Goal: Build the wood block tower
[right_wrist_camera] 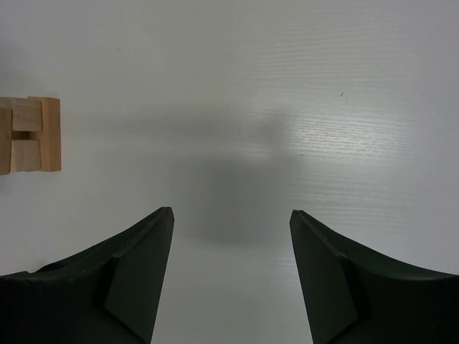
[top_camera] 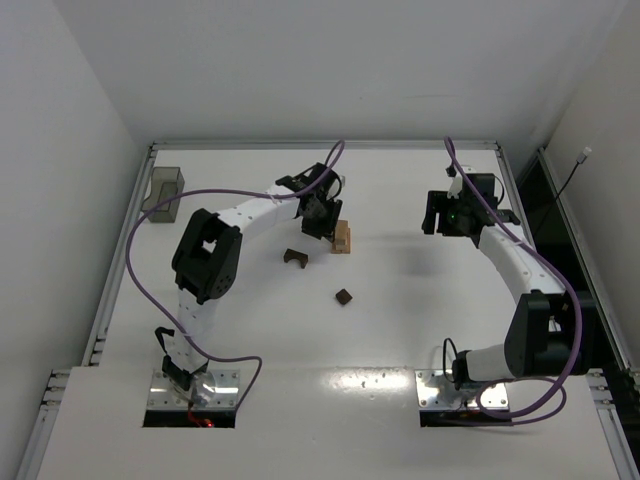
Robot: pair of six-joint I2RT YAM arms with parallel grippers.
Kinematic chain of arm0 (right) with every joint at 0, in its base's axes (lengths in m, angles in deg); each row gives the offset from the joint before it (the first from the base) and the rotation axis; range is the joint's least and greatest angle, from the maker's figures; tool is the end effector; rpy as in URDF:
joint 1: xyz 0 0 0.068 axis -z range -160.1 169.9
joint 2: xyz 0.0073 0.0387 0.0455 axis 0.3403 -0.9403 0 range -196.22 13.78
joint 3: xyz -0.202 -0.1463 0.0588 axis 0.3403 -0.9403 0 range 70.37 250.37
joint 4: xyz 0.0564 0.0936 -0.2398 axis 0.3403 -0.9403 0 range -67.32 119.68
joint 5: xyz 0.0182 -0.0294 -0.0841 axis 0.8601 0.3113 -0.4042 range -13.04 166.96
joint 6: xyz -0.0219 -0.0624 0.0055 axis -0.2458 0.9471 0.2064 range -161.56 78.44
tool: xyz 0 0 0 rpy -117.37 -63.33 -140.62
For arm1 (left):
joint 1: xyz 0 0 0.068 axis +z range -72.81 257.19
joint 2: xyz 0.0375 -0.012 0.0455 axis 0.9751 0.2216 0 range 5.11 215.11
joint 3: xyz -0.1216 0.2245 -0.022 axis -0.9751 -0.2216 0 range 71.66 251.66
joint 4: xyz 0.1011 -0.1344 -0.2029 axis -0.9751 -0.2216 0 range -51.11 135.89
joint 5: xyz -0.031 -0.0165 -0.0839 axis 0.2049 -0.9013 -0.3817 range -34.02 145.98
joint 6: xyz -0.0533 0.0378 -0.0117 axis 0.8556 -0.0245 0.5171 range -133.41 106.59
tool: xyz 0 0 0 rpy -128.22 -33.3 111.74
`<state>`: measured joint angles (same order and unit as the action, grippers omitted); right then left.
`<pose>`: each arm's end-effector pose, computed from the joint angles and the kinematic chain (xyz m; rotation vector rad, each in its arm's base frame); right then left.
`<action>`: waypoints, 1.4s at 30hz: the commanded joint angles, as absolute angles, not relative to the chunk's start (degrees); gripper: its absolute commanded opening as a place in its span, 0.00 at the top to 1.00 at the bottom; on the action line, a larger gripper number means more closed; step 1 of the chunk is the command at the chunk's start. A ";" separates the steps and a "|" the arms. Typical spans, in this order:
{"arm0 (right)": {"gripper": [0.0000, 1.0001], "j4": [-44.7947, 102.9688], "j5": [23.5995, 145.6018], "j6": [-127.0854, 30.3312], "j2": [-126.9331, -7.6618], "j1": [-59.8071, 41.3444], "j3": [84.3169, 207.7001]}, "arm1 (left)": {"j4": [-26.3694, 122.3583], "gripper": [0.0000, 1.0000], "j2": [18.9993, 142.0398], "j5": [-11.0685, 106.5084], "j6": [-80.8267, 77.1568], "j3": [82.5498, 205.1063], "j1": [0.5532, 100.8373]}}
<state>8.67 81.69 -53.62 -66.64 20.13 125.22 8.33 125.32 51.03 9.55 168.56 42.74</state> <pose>0.3148 0.0031 0.2125 0.2167 2.3795 0.1960 0.3739 -0.2621 0.1737 0.3007 2.6860 -0.4399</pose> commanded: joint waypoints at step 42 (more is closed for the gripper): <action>0.40 9.73 93.67 -37.08 -57.05 11.46 123.28 | 18.47 0.55 94.94 46.42 10.67 137.60 57.16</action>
<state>8.60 90.74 -42.12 -57.68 12.93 121.81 15.85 96.16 52.98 9.55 142.25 55.46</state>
